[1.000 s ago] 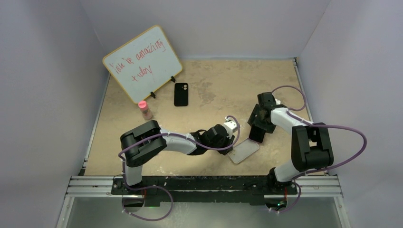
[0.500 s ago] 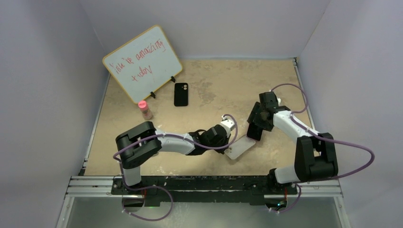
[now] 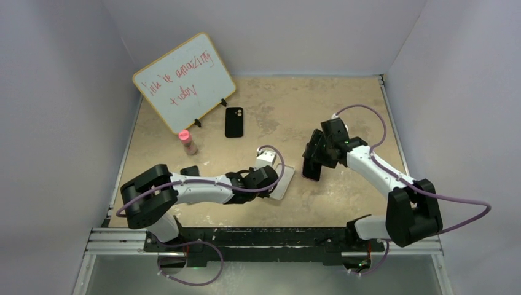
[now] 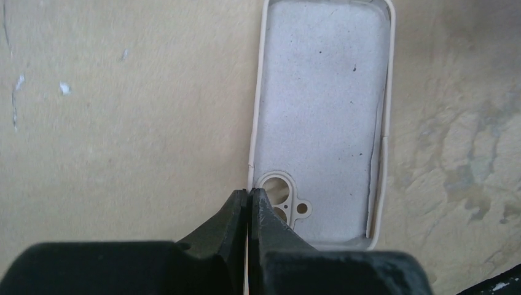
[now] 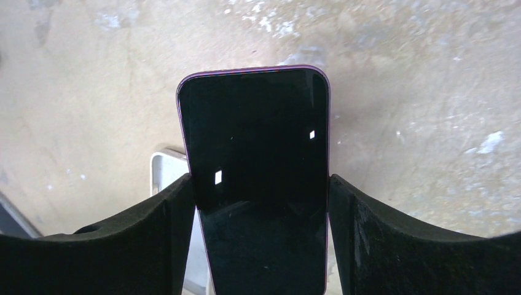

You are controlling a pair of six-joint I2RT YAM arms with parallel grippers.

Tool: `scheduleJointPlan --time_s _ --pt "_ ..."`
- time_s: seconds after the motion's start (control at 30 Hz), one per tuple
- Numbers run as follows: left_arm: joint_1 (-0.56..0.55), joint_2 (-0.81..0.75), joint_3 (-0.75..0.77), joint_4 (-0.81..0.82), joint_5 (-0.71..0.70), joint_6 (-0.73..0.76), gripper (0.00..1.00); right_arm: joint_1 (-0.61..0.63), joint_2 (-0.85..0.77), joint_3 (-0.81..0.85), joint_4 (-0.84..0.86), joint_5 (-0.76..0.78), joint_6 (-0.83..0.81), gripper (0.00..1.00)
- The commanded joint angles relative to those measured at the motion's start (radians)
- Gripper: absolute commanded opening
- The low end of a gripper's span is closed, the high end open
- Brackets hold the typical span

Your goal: Put the phone into the phone case

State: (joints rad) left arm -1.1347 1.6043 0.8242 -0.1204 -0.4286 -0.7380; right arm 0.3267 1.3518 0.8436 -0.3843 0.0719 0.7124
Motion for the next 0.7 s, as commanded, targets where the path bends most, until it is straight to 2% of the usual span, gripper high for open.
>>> scheduleJointPlan --time_s 0.0,0.13,0.2,0.3,0.5,0.67 --pt "0.0 -0.066 -0.084 0.027 0.029 -0.15 0.04 0.036 -0.046 0.028 0.051 -0.04 0.068 0.36" --pt "0.0 -0.113 -0.143 0.235 0.233 -0.163 0.33 0.071 -0.078 -0.001 0.091 -0.066 0.105 0.35" --pt "0.012 -0.139 -0.147 0.279 0.3 -0.153 0.42 0.092 -0.092 -0.015 0.108 -0.07 0.135 0.35" --pt "0.062 -0.213 -0.15 0.241 0.342 -0.135 0.48 0.142 -0.109 -0.041 0.144 -0.068 0.198 0.35" --pt "0.218 -0.531 -0.229 0.095 0.308 -0.097 0.62 0.293 -0.099 -0.076 0.234 -0.006 0.319 0.35" --pt "0.292 -0.69 -0.214 -0.071 0.282 -0.053 0.66 0.385 -0.045 -0.075 0.292 0.015 0.364 0.35"
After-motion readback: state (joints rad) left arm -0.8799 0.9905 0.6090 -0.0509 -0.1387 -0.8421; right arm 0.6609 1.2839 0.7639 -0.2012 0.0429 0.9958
